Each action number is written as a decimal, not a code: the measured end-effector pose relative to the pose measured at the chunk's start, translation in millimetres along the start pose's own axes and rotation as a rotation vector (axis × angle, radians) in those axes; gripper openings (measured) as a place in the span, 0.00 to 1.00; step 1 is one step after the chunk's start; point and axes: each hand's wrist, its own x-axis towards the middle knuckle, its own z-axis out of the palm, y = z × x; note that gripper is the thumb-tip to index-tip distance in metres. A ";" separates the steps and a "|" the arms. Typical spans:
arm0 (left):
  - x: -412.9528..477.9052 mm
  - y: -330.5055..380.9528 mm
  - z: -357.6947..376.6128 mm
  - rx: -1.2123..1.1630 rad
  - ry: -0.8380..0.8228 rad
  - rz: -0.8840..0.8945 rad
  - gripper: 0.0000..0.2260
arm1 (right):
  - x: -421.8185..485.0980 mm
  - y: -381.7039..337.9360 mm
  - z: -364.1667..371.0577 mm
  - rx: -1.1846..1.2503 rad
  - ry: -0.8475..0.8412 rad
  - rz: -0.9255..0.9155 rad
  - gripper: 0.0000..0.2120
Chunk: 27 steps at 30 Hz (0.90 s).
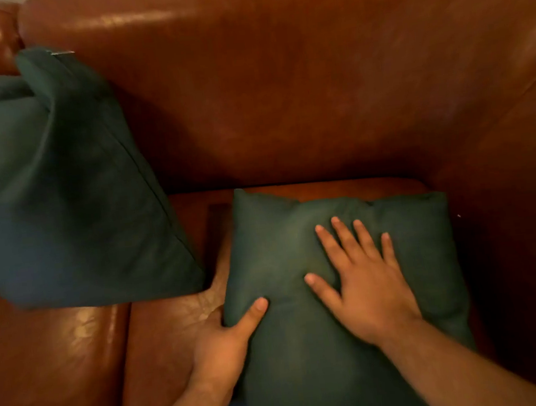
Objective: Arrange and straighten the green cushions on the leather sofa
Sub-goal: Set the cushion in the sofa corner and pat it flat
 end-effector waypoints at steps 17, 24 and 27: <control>28.8 29.5 -17.2 -0.205 -0.329 0.085 0.28 | 22.4 -47.5 21.7 0.028 0.107 -0.125 0.39; 68.9 130.3 39.6 -0.087 -0.212 0.049 0.38 | 1.0 -33.5 15.0 0.415 0.216 -0.196 0.32; 80.7 134.5 55.1 0.082 -0.022 0.084 0.25 | 3.3 -19.1 0.1 0.456 0.266 -0.127 0.33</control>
